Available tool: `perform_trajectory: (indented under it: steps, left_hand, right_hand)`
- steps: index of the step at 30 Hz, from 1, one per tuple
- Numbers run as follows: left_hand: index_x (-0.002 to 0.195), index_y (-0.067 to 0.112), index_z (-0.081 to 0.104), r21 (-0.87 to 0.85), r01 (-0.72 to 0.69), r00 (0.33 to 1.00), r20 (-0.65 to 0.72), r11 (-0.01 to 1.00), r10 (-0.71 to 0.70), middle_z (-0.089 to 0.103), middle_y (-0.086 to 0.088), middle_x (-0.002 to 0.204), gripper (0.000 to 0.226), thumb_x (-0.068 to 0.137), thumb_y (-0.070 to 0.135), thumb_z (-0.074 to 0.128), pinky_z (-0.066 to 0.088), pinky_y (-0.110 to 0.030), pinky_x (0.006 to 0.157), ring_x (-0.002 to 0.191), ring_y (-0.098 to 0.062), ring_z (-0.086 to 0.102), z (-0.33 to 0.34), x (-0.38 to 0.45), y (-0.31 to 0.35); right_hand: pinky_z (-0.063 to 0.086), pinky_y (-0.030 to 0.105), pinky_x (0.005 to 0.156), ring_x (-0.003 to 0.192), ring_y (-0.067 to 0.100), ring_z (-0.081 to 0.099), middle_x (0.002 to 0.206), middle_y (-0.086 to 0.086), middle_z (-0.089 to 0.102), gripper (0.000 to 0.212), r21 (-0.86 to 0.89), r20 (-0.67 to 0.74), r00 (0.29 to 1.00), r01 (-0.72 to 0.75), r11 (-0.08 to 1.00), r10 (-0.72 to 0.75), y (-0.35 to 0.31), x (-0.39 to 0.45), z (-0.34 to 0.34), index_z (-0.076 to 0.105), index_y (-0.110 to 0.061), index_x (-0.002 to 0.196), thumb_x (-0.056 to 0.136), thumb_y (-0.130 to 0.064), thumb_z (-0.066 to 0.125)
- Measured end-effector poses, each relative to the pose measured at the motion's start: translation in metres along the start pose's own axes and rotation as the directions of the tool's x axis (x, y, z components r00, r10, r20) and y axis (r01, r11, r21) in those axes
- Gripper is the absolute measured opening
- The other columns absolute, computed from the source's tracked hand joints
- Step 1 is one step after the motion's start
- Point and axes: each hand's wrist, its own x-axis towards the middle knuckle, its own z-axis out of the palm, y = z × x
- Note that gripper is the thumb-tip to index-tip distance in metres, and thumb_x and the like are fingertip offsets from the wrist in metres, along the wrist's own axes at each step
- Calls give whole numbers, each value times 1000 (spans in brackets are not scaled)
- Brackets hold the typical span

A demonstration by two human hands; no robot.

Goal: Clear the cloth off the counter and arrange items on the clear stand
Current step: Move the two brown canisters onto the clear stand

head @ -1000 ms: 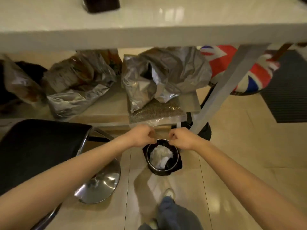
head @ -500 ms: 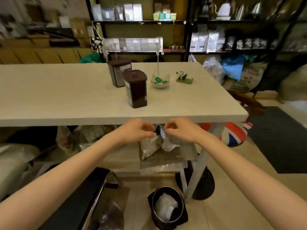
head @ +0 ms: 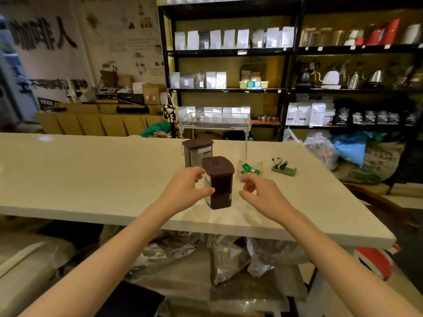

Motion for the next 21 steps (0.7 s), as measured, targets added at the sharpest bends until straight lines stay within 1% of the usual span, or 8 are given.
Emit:
perform_trajectory:
  steps: [4, 8, 11, 12, 14, 17, 19, 21]
  left_hand:
    - [137, 17, 34, 74, 74, 994, 75, 994, -80, 43, -6, 141, 81, 70, 39, 73, 37, -34, 103, 127, -21, 42, 13, 19, -14]
    - [143, 18, 21, 1, 78, 982, 170, 997, -77, 34, -4, 149, 99, 65, 33, 79, 32, -31, 106, 134, -20, 34, 26, 35, -18]
    - [141, 22, 22, -142, 91, 970, 238, 986, -55, 37, 0, 147, 98, 63, 28, 81, 32, -24, 98, 131, -17, 38, 37, 46, -23]
    - [140, 24, 23, -188, 111, 965, 253, 976, -61, 40, 0, 146, 97, 63, 28, 81, 33, -24, 97, 129, -16, 39, 40, 51, -26]
    - [140, 25, 23, -251, 173, 955, 280, 952, -99, 42, 0, 145, 97, 63, 30, 81, 35, -29, 101, 130, -18, 40, 45, 57, -32]
    - [141, 27, 22, -281, 209, 948, 292, 937, -124, 44, 1, 143, 99, 62, 32, 81, 38, -37, 105, 131, -20, 42, 48, 63, -39]
    - [138, 26, 29, -306, 204, 956, 265, 930, -123, 50, 1, 137, 94, 61, 28, 83, 42, -35, 101, 125, -19, 47, 49, 65, -39]
    - [130, 24, 40, -342, 196, 969, 214, 919, -127, 56, 2, 124, 85, 58, 20, 85, 46, -28, 91, 112, -16, 53, 49, 66, -38]
  right_hand:
    - [40, 30, 95, 122, 20, 48, 133, 8, 51, 59, 7, 83, 996, -45, 999, 44, 10, 25, 12, 38, -14, 135, 82, -26, 63]
    - [37, 26, 88, 126, 19, 42, 142, 7, 41, 88, 101, 254, 965, -90, 991, 62, 27, 52, 23, 26, -17, 141, 69, -27, 76]
    - [40, 22, 83, 125, 17, 41, 144, 3, 38, 103, 214, 384, 922, -137, 967, 46, 38, 71, 26, 21, -21, 143, 61, -27, 83]
    - [41, 20, 82, 125, 15, 42, 144, 1, 38, 104, 243, 418, 908, -144, 959, 30, 41, 76, 26, 21, -23, 143, 60, -28, 83]
    - [41, 20, 86, 124, 13, 44, 142, -2, 42, 100, 282, 460, 888, -146, 948, 0, 44, 85, 25, 25, -24, 141, 60, -26, 84]
    - [47, 21, 87, 116, 12, 52, 130, -4, 52, 84, 329, 476, 879, -147, 933, -30, 43, 94, 21, 35, -22, 137, 66, -20, 81]
    - [51, 24, 87, 109, 12, 57, 118, -6, 57, 75, 336, 484, 874, -142, 931, -41, 42, 98, 19, 41, -21, 133, 68, -19, 79]
    - [52, 31, 91, 108, 16, 59, 114, -6, 58, 72, 320, 472, 880, -120, 940, -48, 39, 101, 17, 44, -20, 130, 67, -19, 79]
